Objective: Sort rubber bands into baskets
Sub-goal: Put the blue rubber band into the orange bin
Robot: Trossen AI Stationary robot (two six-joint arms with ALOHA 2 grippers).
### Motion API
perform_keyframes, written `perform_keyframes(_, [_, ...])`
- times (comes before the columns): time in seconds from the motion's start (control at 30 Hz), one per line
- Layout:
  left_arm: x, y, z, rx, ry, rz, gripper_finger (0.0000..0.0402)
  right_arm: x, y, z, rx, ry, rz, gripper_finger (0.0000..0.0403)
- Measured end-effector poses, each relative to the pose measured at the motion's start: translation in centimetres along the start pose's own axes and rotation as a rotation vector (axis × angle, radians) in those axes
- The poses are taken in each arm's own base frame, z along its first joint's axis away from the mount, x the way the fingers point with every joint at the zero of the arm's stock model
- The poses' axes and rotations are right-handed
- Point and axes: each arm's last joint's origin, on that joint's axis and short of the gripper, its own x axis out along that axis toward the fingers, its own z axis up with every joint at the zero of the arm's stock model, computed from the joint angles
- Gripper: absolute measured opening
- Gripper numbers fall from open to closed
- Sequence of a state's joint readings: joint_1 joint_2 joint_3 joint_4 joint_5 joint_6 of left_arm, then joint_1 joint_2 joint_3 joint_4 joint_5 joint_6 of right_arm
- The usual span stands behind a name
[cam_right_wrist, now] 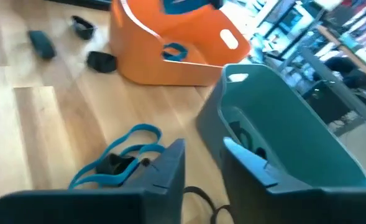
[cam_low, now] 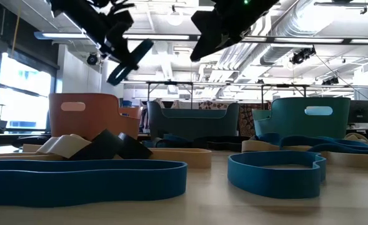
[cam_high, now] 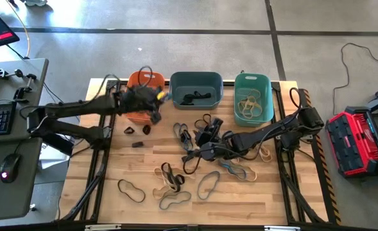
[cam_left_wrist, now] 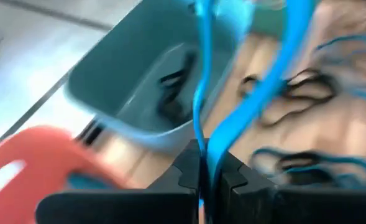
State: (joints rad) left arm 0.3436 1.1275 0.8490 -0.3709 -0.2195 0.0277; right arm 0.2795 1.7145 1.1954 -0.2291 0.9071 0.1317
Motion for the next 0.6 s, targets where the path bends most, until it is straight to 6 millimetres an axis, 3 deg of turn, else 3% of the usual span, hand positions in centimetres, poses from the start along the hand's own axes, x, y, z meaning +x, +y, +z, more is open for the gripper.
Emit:
perform_keyframes(0.23, [0.2,5.1,0.2,-0.077,0.154,0.127,0.0,0.1,-0.1,-0.8,0.011,0.067,0.032,0.0007])
perform_keyframes(0.4, [1.7,7.9,-1.1,-0.172,0.248,0.105,0.0,0.5,-0.5,-1.1,0.029,0.097,0.015,0.0011])
perform_keyframes(0.6, [4.7,9.6,-3.0,-0.216,0.387,0.077,0.0,1.0,-1.0,-1.1,0.022,0.106,0.004,0.0002])
